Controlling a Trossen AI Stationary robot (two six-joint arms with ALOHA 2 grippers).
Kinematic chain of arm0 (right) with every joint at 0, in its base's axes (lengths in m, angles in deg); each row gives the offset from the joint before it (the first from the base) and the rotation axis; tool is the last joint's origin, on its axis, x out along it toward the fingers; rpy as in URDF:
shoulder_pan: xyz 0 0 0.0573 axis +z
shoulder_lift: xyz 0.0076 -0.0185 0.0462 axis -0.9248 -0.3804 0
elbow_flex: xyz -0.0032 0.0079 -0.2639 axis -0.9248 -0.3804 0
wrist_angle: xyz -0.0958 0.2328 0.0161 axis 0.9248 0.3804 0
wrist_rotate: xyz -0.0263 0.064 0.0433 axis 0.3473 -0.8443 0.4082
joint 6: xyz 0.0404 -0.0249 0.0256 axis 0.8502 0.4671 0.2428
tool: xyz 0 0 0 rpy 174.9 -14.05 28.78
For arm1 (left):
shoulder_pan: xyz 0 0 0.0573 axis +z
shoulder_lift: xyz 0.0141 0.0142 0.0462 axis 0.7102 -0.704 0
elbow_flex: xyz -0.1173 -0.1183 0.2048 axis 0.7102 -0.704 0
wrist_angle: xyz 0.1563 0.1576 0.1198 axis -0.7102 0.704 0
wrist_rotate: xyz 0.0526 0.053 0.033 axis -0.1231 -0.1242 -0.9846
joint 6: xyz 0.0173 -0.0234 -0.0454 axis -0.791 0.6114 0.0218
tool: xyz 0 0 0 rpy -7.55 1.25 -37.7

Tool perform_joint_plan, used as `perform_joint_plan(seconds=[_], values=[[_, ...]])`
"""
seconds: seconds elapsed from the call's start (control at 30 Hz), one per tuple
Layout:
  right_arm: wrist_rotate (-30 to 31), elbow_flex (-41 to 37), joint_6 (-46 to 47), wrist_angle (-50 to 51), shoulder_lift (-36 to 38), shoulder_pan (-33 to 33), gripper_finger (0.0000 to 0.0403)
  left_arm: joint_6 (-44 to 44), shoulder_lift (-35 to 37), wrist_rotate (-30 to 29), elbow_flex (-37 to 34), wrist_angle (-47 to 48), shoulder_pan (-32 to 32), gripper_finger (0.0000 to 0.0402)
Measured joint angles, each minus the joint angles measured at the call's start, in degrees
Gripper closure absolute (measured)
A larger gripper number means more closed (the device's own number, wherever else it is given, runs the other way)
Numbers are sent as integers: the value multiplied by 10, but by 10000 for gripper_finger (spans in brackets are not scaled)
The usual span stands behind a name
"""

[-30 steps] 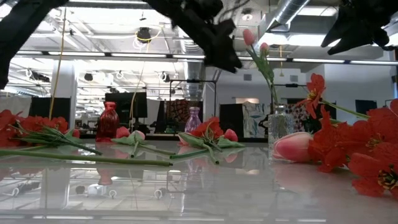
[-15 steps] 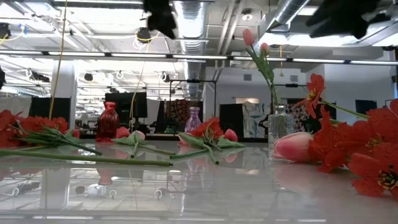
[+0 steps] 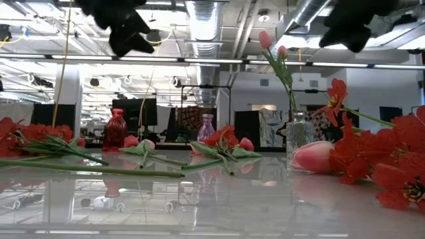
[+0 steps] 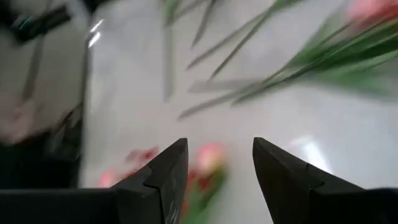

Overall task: Sort flowers into vase by color
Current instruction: Put the top right pink tulip into the transparent vase

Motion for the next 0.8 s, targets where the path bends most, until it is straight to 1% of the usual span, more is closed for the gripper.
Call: perform_joint_plan(seconds=[0.1, 0.17, 0.23, 0.37, 0.47, 0.6, 0.8], values=[[-97, 0, 37, -5, -35, 13, 196, 4, 9, -21, -83, -129, -47, 178], [-137, 4, 85, 1, -55, 21, 196, 4, 4, -35, -120, -208, -75, 178], [-168, 14, 146, 23, -76, 28, 196, 4, -5, -54, -142, -269, -98, 178], [-213, 28, 260, 80, -115, 36, 196, 1, -33, -89, -148, -308, -131, 178], [-227, 28, 305, 98, -146, 51, 196, -5, -55, -93, -149, -334, -148, 178], [-260, 29, 315, 98, -190, 67, 196, -11, -74, -93, -149, -345, -162, 178], [-264, 29, 315, 93, -235, 76, 196, -11, -82, -94, -149, -350, -169, 178]])
